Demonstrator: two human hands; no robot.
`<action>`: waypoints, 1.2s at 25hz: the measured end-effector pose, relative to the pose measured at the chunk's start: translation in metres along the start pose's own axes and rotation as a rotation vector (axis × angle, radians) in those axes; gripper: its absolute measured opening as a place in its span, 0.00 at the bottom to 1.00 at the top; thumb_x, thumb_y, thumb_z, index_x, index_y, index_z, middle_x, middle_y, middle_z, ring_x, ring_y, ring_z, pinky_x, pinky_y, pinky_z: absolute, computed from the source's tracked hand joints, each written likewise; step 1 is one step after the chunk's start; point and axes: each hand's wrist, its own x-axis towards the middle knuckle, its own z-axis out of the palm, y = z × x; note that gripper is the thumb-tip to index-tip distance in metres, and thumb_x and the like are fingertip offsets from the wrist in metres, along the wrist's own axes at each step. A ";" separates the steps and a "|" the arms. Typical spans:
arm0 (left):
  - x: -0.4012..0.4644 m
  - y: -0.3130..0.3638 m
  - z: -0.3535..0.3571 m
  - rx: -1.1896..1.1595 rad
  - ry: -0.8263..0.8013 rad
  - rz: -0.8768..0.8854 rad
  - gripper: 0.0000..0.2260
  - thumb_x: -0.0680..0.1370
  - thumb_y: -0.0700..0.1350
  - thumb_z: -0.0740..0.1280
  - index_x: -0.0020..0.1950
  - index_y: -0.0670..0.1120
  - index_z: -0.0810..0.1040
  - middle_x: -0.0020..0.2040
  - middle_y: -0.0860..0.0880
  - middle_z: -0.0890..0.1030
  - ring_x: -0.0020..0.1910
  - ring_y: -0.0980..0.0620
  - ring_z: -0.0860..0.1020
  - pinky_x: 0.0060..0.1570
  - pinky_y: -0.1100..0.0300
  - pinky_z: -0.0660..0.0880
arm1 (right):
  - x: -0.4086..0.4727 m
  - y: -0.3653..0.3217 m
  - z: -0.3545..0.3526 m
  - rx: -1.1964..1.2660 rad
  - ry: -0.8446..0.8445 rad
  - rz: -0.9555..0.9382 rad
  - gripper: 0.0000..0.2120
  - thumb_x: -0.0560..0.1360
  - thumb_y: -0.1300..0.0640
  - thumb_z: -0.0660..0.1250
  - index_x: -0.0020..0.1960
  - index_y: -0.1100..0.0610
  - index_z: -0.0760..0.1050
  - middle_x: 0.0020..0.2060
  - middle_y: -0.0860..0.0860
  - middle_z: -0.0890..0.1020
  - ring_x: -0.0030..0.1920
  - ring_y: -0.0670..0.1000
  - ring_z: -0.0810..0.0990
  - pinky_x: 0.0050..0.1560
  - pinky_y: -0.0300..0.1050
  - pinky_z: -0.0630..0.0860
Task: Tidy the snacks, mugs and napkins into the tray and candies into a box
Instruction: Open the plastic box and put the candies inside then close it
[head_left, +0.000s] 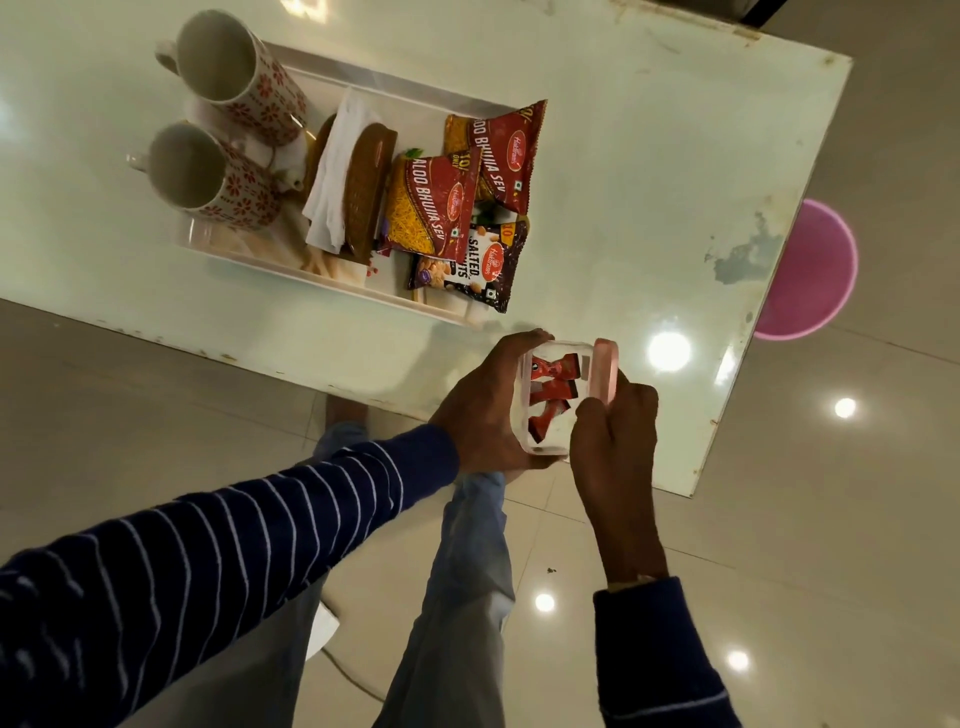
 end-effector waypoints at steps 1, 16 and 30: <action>0.000 0.003 -0.001 -0.025 0.011 -0.011 0.48 0.63 0.57 0.79 0.76 0.50 0.57 0.73 0.46 0.69 0.70 0.47 0.71 0.67 0.45 0.73 | -0.001 -0.002 0.004 0.015 -0.007 0.005 0.27 0.74 0.48 0.54 0.70 0.56 0.70 0.60 0.53 0.71 0.52 0.44 0.77 0.48 0.33 0.75; 0.007 0.008 -0.013 0.059 0.091 0.233 0.42 0.59 0.53 0.84 0.69 0.48 0.70 0.70 0.41 0.73 0.69 0.50 0.70 0.63 0.61 0.74 | -0.002 0.001 0.019 0.374 0.125 0.107 0.33 0.76 0.30 0.49 0.74 0.46 0.64 0.58 0.30 0.76 0.56 0.31 0.77 0.51 0.33 0.79; 0.046 0.026 -0.009 0.076 -0.180 0.230 0.54 0.66 0.51 0.81 0.80 0.44 0.49 0.82 0.43 0.46 0.80 0.45 0.52 0.73 0.53 0.63 | 0.029 -0.005 0.017 0.679 0.197 0.283 0.15 0.83 0.38 0.51 0.52 0.39 0.76 0.51 0.43 0.80 0.59 0.54 0.79 0.63 0.61 0.77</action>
